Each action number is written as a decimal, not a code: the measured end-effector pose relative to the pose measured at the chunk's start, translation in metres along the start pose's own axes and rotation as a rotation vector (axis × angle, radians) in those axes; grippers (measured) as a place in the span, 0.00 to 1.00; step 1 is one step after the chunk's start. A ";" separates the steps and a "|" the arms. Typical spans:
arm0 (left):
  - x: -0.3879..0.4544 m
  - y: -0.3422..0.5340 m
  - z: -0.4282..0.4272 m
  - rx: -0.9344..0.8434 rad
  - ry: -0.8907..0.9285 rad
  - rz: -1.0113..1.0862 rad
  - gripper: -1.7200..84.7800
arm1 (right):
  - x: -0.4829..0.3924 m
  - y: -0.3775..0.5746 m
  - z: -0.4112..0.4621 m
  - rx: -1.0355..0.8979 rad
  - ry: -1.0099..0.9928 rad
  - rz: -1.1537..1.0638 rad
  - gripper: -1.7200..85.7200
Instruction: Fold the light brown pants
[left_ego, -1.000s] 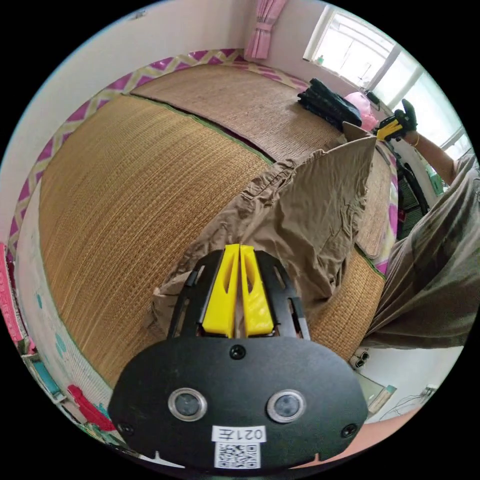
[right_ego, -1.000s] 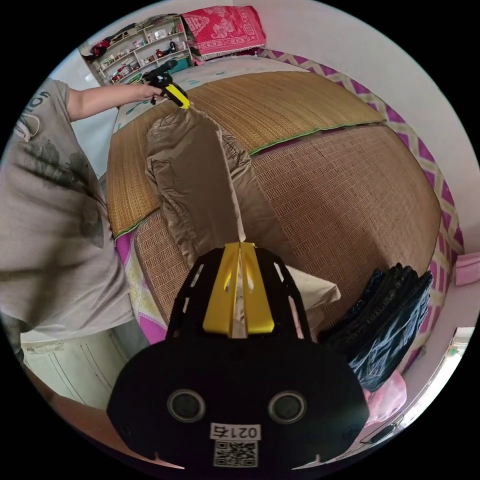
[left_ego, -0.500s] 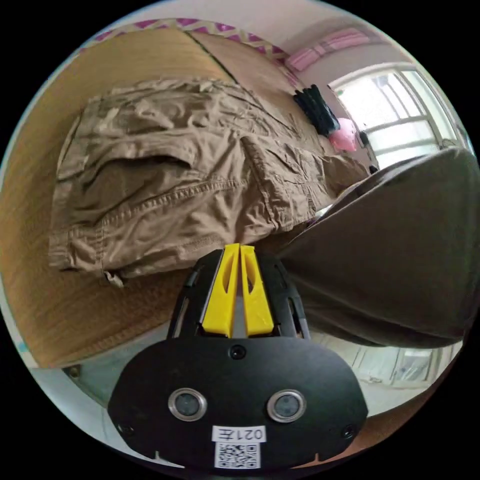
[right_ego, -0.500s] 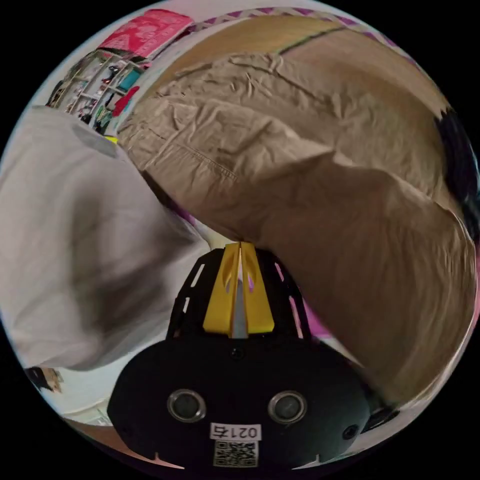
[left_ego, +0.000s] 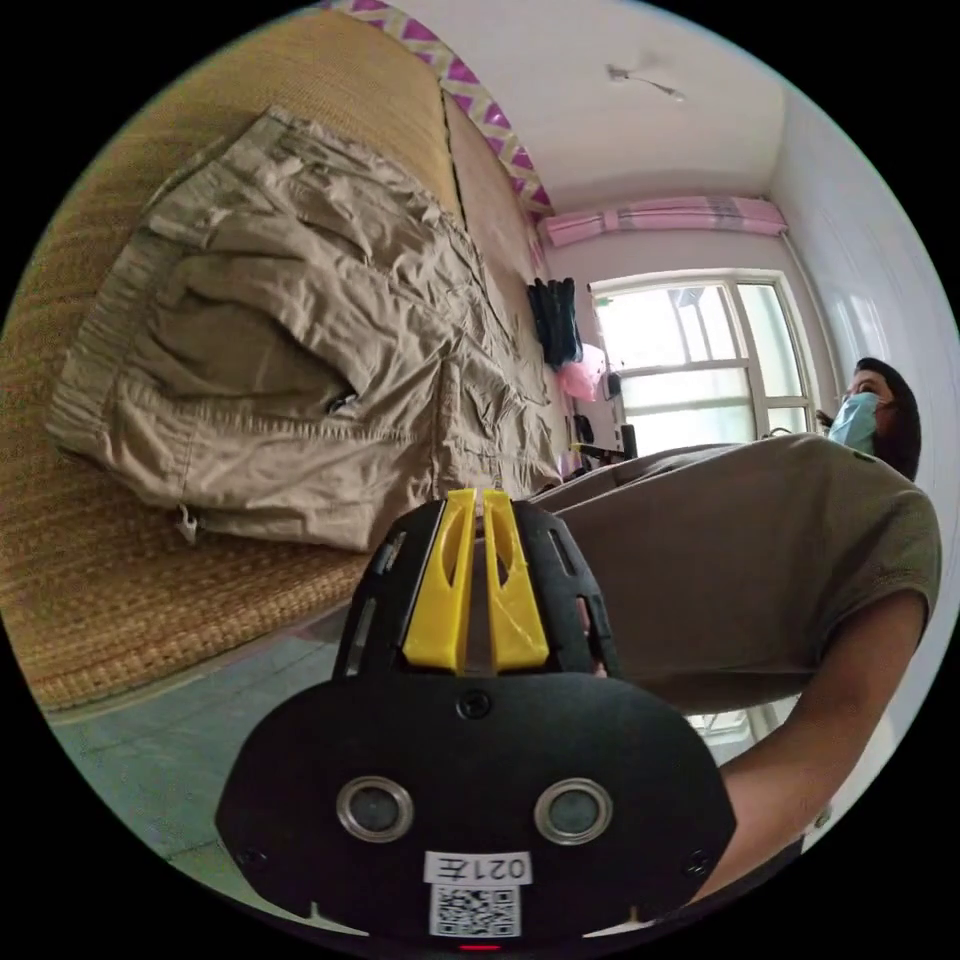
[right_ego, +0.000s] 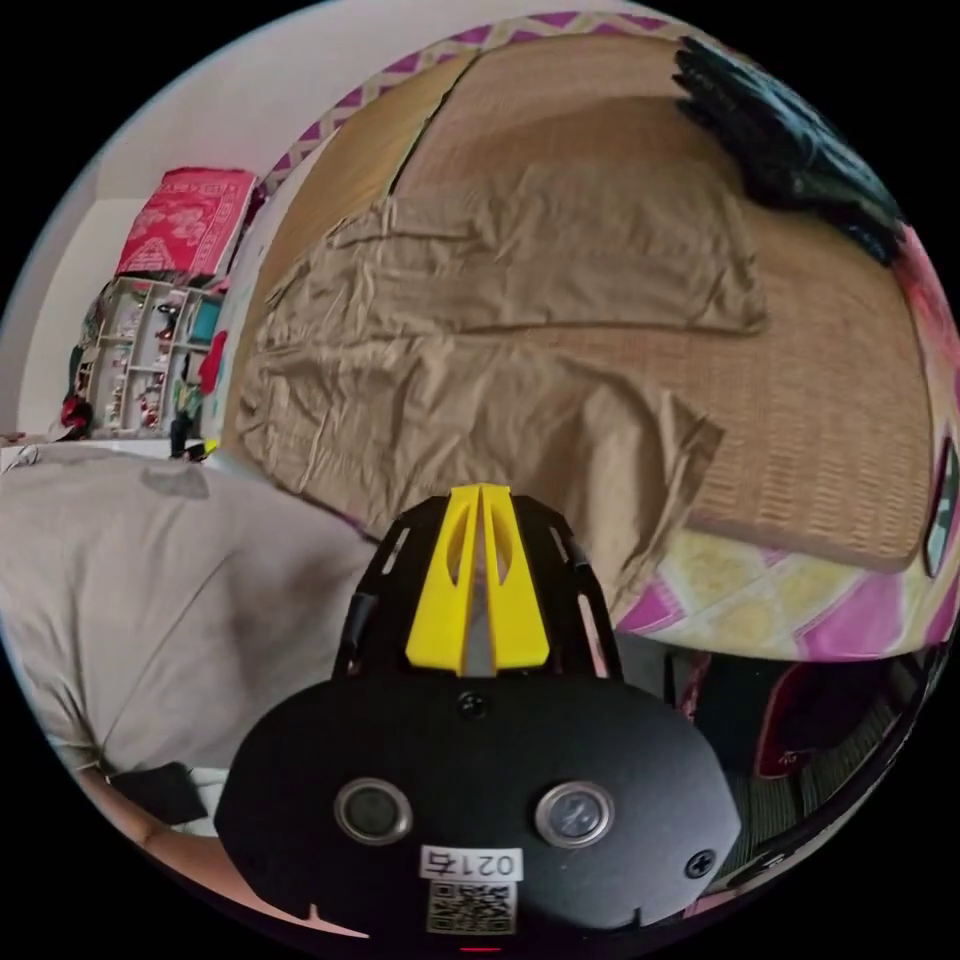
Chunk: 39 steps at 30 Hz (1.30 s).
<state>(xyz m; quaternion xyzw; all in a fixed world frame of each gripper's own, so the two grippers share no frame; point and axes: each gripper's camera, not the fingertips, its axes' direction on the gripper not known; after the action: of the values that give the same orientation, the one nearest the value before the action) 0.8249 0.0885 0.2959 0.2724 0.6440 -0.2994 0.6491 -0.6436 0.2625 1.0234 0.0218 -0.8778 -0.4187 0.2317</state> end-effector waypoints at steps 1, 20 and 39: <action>0.004 -0.005 0.000 0.008 -0.017 0.010 0.01 | 0.006 -0.008 -0.007 0.034 0.036 0.005 0.01; 0.084 -0.146 0.218 0.021 -0.434 0.079 0.03 | -0.091 -0.235 0.026 0.037 0.154 -0.502 0.01; 0.021 -0.087 0.245 0.016 -0.211 0.056 0.01 | -0.213 -0.326 0.023 -0.118 0.419 -0.376 0.01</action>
<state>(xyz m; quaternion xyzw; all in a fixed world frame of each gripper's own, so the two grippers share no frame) 0.9257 -0.1521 0.2827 0.2625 0.5618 -0.3135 0.7192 -0.5143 0.1170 0.6861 0.2567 -0.7654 -0.4910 0.3274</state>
